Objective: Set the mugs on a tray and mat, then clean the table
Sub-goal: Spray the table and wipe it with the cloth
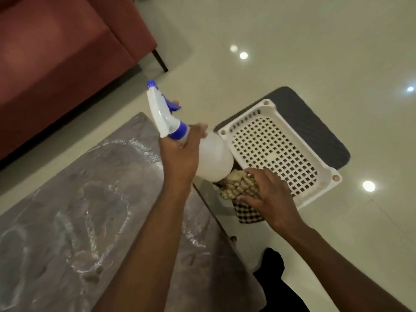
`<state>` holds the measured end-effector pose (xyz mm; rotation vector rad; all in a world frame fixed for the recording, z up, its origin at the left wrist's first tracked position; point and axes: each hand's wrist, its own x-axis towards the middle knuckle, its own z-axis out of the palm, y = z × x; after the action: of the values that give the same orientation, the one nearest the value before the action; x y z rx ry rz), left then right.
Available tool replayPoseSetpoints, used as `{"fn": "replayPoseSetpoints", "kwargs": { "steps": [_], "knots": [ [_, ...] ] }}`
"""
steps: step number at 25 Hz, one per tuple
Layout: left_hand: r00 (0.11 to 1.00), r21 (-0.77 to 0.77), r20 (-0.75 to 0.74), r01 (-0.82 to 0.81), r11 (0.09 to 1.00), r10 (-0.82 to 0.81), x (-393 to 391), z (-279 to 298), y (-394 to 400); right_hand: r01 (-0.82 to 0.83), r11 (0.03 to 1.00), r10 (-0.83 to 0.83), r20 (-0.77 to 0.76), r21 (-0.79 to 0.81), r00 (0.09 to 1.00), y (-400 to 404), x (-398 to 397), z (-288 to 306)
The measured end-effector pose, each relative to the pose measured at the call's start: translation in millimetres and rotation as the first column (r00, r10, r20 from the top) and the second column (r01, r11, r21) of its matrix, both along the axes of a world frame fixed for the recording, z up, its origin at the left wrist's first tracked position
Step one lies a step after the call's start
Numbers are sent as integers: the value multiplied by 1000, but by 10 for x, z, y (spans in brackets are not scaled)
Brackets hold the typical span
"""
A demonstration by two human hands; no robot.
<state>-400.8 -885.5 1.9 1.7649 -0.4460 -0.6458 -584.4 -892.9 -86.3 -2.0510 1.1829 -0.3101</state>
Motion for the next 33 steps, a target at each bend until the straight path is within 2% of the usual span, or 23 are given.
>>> {"fn": "replayPoseSetpoints", "kwargs": {
  "steps": [3,6,7,8,11,15,18,20,21,23,24,25,26,27,28,29,30,32,33],
  "knots": [
    [976,209,-189,-67,976,108,668,74,746,-96,991,99,-29,97,995,357,445,51],
    [922,305,-378,40,951,82,1257,-47,1491,-159,974,177,-103,163,979,659,1102,-81],
    [902,329,-422,62,942,88,1409,-108,1638,-134,985,149,-141,106,979,763,1316,-166],
    [880,346,-463,69,936,106,1549,-178,1748,-104,994,99,-199,-18,975,866,1550,-259],
    [814,339,-573,126,932,98,1953,-349,1950,-185,942,77,-355,-280,931,1147,2081,-464],
    [668,194,-742,292,936,-55,2427,-325,1951,-213,889,53,-371,-405,927,1244,2260,-595],
    [660,180,-739,388,904,-136,2678,-408,1895,-127,909,-55,-416,-397,908,847,3021,-622],
    [672,184,-719,429,884,-177,2710,-496,1850,-47,895,-137,-374,-443,917,704,3426,-630],
    [661,172,-728,429,887,-179,2720,-548,1847,-106,888,-82,-382,-447,921,748,3438,-655],
    [618,165,-771,429,888,-155,2744,-605,1883,-354,815,152,-419,-459,895,929,3072,-687],
    [613,171,-777,428,887,-146,2776,-625,1887,-416,766,216,-414,-490,884,942,2868,-659],
    [616,177,-776,421,890,-137,2782,-623,1904,-415,760,218,-406,-500,888,849,2819,-648],
    [625,178,-769,416,892,-137,2782,-604,1920,-336,808,142,-393,-484,908,702,2924,-645],
    [637,180,-757,415,892,-143,2817,-590,1898,-186,865,10,-355,-467,935,569,3182,-658],
    [655,179,-742,398,900,-142,2874,-600,1860,-79,875,-73,-290,-478,954,533,3501,-666],
    [669,176,-734,360,916,-122,2950,-632,1826,-93,862,-53,-271,-498,961,571,3732,-697],
    [671,172,-736,321,931,-95,3020,-643,1817,-188,832,47,-272,-522,961,667,3836,-750],
    [664,160,-740,328,931,-107,3131,-590,1779,-413,694,274,-314,-590,909,749,3591,-840],
    [668,161,-734,346,924,-122,3161,-563,1766,-413,670,281,-304,-617,910,606,3443,-789]
  ]
}}
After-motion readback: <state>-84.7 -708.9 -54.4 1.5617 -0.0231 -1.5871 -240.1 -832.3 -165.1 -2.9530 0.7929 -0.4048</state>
